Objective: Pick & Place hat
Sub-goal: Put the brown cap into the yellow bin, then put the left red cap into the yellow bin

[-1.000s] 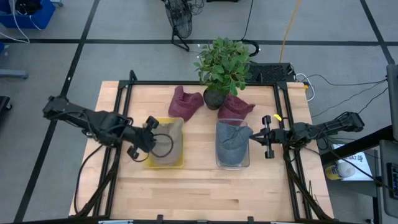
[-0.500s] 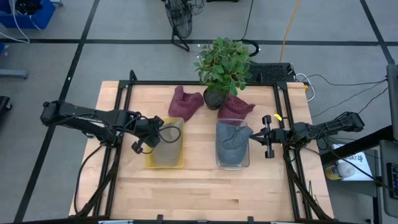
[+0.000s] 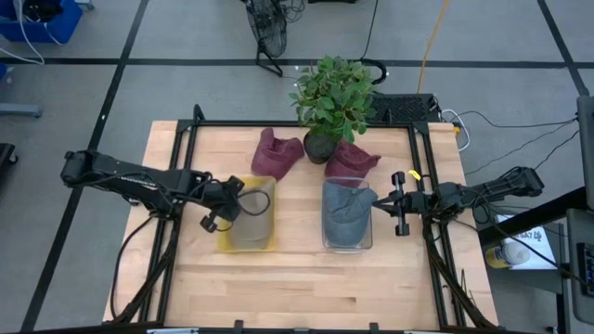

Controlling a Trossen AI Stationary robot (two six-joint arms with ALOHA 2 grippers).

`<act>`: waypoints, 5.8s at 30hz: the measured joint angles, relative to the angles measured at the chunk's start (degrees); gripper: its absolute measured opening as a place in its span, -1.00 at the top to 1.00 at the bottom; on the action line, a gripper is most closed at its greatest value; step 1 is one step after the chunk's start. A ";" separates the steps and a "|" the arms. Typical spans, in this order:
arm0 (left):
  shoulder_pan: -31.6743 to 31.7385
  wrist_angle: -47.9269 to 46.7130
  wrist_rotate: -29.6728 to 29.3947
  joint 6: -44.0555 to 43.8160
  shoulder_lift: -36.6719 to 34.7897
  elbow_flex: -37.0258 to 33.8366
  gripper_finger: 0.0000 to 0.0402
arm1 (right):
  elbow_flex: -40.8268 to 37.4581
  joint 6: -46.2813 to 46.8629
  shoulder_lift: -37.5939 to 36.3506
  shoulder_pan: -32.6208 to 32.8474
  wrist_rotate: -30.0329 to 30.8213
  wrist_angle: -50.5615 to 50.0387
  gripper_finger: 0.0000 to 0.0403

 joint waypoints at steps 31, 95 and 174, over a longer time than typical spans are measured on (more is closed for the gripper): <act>-1.81 4.16 -11.70 -44.93 11.03 10.42 0.95 | -0.01 -0.62 0.04 0.00 -0.25 1.01 1.00; -8.13 9.92 -22.36 -42.30 16.13 14.80 0.68 | -0.02 1.07 0.07 0.00 -0.31 0.83 1.00; 35.63 -9.96 5.29 1.35 38.65 44.96 -0.19 | -0.02 -8.63 0.13 0.00 0.00 9.22 1.00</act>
